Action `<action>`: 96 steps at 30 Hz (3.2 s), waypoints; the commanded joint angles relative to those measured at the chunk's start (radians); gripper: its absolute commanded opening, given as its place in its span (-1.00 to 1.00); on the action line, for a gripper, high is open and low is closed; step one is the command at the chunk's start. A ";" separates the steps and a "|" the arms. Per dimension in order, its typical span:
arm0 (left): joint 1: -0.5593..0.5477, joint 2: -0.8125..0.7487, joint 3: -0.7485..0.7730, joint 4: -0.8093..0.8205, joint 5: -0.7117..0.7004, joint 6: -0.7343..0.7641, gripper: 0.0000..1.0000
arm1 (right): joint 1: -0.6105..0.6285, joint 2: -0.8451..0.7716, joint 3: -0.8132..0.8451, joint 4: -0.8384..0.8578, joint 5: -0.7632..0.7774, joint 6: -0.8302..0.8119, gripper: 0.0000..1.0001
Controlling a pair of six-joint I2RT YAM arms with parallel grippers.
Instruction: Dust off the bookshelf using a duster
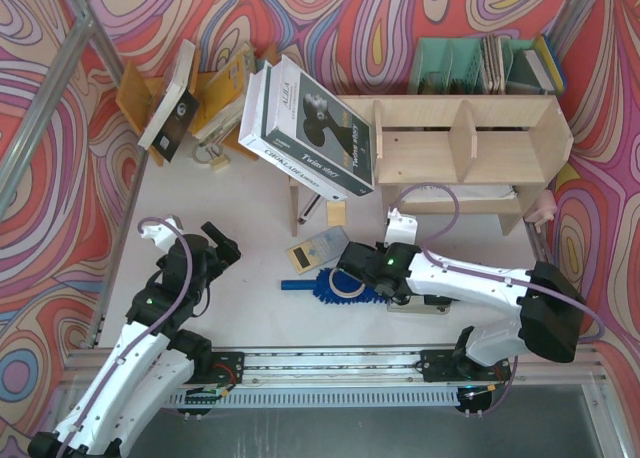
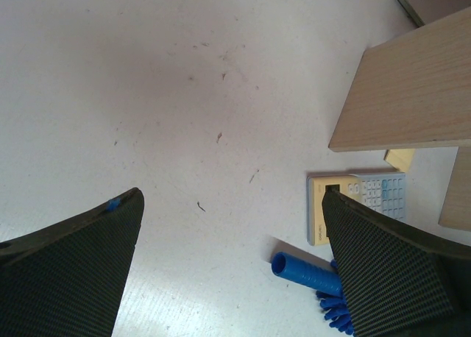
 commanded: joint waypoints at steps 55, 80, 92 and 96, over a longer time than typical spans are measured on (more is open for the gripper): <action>-0.003 -0.042 -0.034 0.038 0.018 -0.038 0.97 | -0.182 -0.102 -0.129 0.456 -0.115 -0.141 0.03; -0.003 -0.059 -0.100 0.059 0.025 -0.042 0.97 | -0.040 -0.099 -0.159 0.426 -0.275 -0.270 -0.32; -0.002 -0.054 -0.108 0.065 0.032 -0.048 0.97 | -0.041 -0.041 -0.150 0.462 -0.304 -0.293 -0.33; -0.002 -0.055 -0.112 0.067 0.034 -0.048 0.97 | -0.040 -0.023 -0.142 0.465 -0.305 -0.298 -0.34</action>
